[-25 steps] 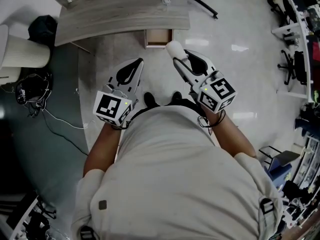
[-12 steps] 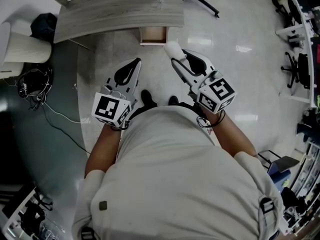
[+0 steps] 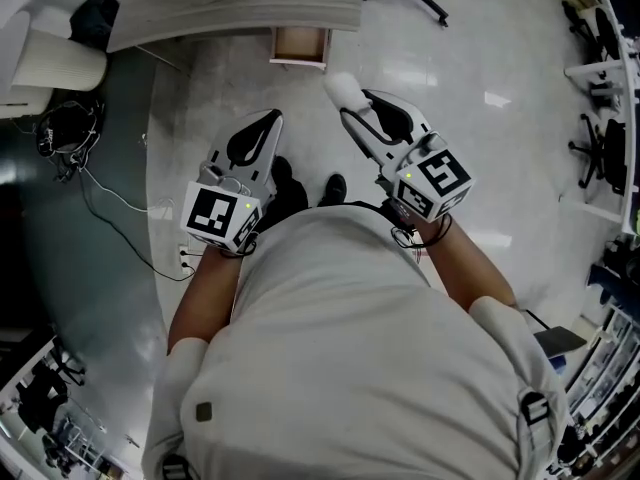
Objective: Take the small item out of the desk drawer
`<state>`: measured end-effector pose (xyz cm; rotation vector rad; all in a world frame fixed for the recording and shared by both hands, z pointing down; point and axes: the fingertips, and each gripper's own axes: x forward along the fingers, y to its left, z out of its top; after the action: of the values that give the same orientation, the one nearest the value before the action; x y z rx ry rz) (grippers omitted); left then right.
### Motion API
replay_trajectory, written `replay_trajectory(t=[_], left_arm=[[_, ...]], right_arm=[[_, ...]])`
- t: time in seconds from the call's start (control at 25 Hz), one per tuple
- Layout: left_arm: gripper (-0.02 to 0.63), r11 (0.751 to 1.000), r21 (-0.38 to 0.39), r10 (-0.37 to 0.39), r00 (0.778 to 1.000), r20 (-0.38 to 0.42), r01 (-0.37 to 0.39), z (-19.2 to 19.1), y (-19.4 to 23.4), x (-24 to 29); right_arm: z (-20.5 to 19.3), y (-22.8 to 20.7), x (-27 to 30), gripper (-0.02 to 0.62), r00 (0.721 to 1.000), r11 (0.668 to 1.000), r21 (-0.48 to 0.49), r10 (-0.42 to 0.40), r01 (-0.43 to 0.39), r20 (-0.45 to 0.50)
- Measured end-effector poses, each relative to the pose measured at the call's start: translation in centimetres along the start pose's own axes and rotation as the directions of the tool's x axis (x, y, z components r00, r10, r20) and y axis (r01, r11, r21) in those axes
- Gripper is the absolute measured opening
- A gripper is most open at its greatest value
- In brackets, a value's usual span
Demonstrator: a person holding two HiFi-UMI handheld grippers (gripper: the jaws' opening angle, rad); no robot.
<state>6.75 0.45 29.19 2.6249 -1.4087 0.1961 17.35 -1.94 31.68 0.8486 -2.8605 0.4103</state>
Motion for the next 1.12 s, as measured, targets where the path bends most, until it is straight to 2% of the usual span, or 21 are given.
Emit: replay_trajectory(t=[0.32, 0.64, 1.12], left_arm=[[0.015, 1.0, 0.02, 0.006, 1.0, 0.001, -0.006, 0.0, -2.8, -2.5], [0.015, 1.0, 0.016, -0.026, 1.0, 0.004, 0.026, -0.5, -3.9, -6.8], [0.015, 0.999, 0.006, -0.047, 0.999, 0.023, 0.047, -2.0, -2.2, -17.0]], right_arm=[[-1.4, 2.9, -2.1, 0.164, 1.0, 1.0, -0.01, 0.024, -0.024, 0.007], [-1.8, 7.4, -3.2, 0.165, 1.0, 1.0, -0.011, -0.006, 0.007, 0.019], [-3.3, 17.4, -1.9, 0.164, 0.999, 0.999, -0.029, -0.029, 0.03, 0.013]])
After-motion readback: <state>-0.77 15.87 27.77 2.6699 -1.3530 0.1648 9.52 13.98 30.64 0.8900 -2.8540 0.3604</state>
